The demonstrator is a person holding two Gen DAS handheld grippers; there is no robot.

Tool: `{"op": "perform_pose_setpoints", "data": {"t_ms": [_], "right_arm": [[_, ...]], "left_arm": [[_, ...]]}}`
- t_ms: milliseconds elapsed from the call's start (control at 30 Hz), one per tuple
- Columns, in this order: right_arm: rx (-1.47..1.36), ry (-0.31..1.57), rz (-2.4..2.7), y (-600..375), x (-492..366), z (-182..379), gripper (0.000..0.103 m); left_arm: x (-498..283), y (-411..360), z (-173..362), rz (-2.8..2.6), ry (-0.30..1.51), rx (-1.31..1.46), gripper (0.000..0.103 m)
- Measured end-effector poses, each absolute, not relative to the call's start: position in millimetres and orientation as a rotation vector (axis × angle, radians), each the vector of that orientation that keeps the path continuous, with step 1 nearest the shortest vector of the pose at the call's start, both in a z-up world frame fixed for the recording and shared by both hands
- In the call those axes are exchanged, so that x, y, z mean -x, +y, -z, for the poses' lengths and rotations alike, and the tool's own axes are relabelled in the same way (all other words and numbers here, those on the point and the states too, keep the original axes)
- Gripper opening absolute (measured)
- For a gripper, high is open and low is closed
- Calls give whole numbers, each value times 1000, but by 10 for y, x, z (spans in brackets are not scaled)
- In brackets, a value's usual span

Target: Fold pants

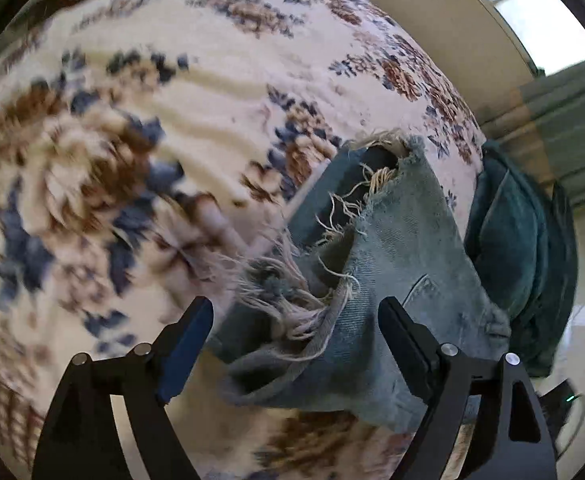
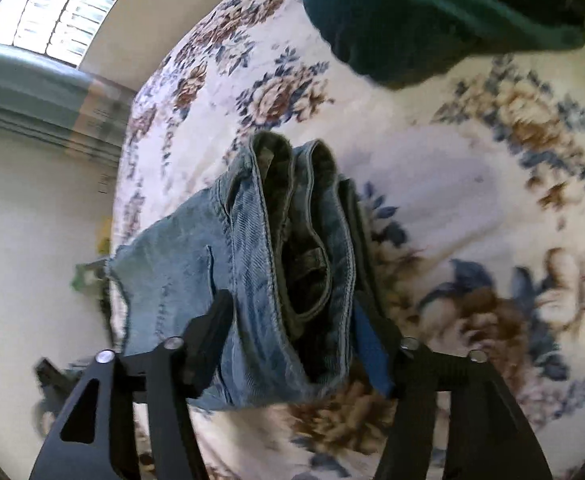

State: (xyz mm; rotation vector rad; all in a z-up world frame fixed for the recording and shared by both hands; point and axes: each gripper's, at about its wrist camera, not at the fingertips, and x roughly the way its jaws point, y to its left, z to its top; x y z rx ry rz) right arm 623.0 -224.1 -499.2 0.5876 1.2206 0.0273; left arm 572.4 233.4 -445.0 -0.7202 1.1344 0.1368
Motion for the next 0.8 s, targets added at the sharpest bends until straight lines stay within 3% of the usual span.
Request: {"op": "perform_pose_setpoints", "data": {"t_ms": [133,200,233,300,800], "right_arm": [[-360,1207,55,-2044,-6026,4633,97],[-217,1196,101,-1886,-5879,4426,100],[-167,1187,113,-1822,-5808,4334,102],[-107,1173,134,-1725,-5677,4177,103],[-2,977,110,-1413,-4342,2361,103]], "left_arm": [[-5676,2175,4177,-124,1145,558,84],[-5650,2085,4046,-116,1145,489,84],[-5619,1986,3927,-101,1142,434,90],[-5584,1871,3778,-98,1142,359,95],[-4615,1286,2198,-59,978,103,95]]}}
